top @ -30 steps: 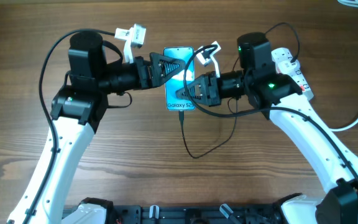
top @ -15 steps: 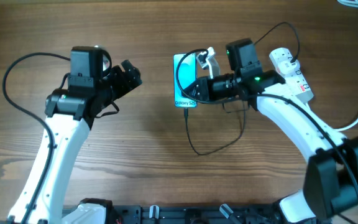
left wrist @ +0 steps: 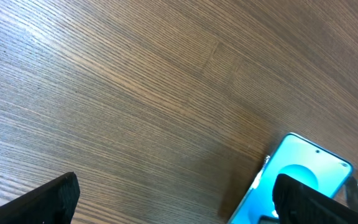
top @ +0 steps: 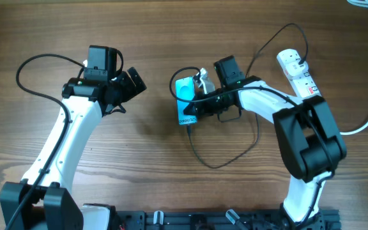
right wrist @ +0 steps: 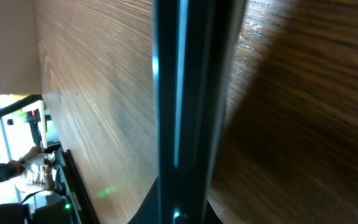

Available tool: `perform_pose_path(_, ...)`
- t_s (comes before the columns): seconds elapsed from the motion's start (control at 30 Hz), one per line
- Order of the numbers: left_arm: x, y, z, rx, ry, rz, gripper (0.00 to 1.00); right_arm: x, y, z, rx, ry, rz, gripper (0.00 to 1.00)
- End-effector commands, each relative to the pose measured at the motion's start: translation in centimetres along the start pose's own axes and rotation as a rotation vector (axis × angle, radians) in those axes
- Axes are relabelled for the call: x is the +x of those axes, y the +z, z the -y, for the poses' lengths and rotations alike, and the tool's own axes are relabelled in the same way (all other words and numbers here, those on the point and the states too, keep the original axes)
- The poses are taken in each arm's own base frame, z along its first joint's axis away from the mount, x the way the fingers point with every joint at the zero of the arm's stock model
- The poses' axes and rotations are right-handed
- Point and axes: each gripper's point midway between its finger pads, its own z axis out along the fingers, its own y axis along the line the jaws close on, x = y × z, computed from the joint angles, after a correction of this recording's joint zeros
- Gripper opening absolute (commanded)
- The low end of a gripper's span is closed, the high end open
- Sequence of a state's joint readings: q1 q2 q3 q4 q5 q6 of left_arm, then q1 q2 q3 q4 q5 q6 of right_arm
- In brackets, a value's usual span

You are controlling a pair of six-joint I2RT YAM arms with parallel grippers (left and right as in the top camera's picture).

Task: Plug charger to phone and switch on socket
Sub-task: 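Lower the phone with the right gripper onto the table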

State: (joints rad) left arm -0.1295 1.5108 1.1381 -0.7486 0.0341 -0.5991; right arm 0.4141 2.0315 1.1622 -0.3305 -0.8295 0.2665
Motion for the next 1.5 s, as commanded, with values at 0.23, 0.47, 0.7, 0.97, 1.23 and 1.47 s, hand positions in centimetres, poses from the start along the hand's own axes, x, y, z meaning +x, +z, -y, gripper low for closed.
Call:
perform_pose_path(0.23, -0.4, 0.0, -0.3, -0.014, 0.011, 0.013, 1.00, 0.6, 3.3, -0.2, 0.064, -0.083, -0.020, 0.04)
perform_pose_path(0.47, -0.4, 0.0, -0.3, -0.014, 0.011, 0.013, 1.00, 0.0, 3.6, -0.7, 0.055, 0.000, 0.005, 0.04)
perform_pose_path(0.7, -0.4, 0.0, -0.3, -0.014, 0.011, 0.013, 1.00, -0.3, 3.5, 0.6, 0.123, 0.019, 0.025, 0.04)
perform_pose_path(0.97, -0.4, 0.0, -0.3, -0.014, 0.011, 0.013, 1.00, 0.8, 4.8, 2.4, 0.139, 0.054, -0.014, 0.04)
perform_pose_path(1.23, -0.4, 0.0, -0.3, -0.014, 0.011, 0.013, 1.00, 1.0, 5.2, 2.9, 0.142, 0.063, -0.021, 0.04)
perform_pose_path(1.47, -0.4, 0.0, -0.3, -0.014, 0.011, 0.013, 1.00, 1.0, 5.2, 2.9, 0.144, 0.062, -0.021, 0.04)
